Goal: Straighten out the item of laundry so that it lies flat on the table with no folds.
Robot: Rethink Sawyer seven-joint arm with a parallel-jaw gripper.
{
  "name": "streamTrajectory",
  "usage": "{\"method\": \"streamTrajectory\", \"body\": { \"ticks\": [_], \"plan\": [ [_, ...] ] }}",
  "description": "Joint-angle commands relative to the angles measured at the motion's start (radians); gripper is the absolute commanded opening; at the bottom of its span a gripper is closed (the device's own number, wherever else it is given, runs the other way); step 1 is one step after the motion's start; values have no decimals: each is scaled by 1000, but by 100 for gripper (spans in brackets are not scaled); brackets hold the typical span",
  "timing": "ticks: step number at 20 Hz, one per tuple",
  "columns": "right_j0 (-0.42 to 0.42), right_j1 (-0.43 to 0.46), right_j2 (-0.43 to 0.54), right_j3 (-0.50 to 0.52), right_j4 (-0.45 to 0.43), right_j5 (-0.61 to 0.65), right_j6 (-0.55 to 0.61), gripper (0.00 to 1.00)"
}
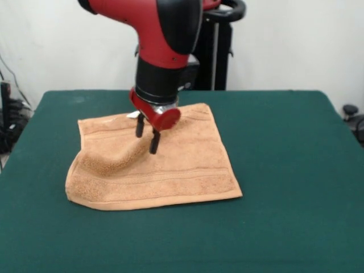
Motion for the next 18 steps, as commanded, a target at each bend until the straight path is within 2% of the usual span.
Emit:
{"method": "streamTrajectory", "body": {
  "ticks": [1, 7, 8, 12, 18],
  "plan": [
    [-38, -21, 135, 67, -14, 42, 9, 100],
    [-100, -47, 211, 117, -15, 3, -7, 100],
    [-139, -48, 258, 137, -5, -13, -16, 100],
    [-208, -47, 376, 214, 6, -121, 20, 100],
    [-220, -27, 442, 257, 14, -194, 105, 100]
  ]
}}
